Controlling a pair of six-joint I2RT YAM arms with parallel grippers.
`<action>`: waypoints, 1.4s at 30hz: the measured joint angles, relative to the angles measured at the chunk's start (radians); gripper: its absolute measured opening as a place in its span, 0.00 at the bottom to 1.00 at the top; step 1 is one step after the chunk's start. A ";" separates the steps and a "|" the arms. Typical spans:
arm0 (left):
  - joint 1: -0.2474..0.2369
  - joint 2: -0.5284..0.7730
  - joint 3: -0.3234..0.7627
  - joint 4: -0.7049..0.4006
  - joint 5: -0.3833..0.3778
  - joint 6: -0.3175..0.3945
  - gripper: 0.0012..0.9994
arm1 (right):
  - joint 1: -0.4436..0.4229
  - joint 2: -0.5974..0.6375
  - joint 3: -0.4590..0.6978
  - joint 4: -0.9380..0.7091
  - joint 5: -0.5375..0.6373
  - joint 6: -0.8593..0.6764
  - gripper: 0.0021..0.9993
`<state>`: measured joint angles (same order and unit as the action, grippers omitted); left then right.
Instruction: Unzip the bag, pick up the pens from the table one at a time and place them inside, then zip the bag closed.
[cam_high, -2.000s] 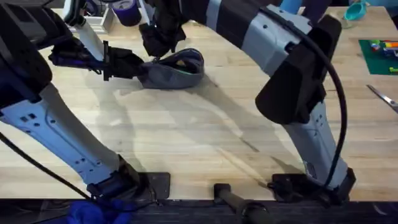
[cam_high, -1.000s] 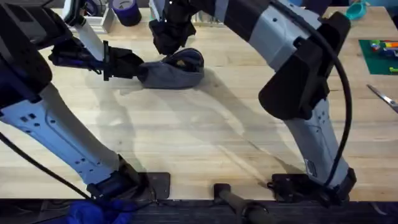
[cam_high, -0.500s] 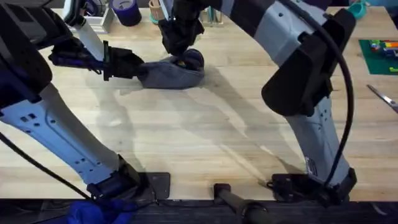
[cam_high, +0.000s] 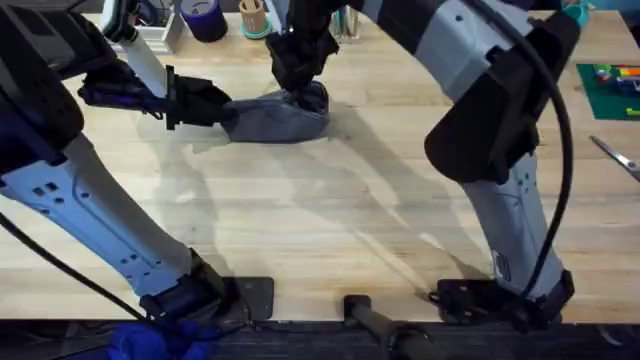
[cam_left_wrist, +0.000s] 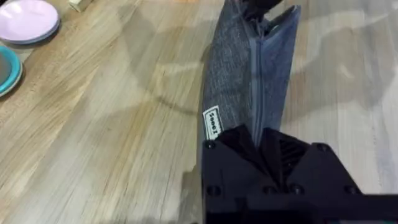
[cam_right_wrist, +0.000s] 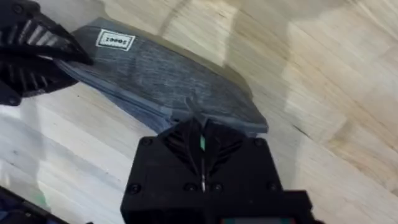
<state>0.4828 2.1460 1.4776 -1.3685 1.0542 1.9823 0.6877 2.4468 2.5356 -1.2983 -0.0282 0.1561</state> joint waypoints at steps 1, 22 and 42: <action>0.000 0.000 0.000 0.000 0.000 0.000 0.04 | -0.003 -0.002 0.001 -0.004 -0.002 -0.006 0.03; 0.000 0.000 0.000 -0.003 0.001 0.000 0.04 | -0.075 -0.139 -0.138 -0.068 -0.004 -0.066 0.03; 0.000 0.000 0.000 -0.003 0.001 0.000 0.04 | -0.174 -0.173 -0.204 -0.060 0.010 -0.122 0.03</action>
<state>0.4828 2.1460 1.4780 -1.3716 1.0550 1.9823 0.5139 2.2738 2.3318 -1.3579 -0.0186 0.0343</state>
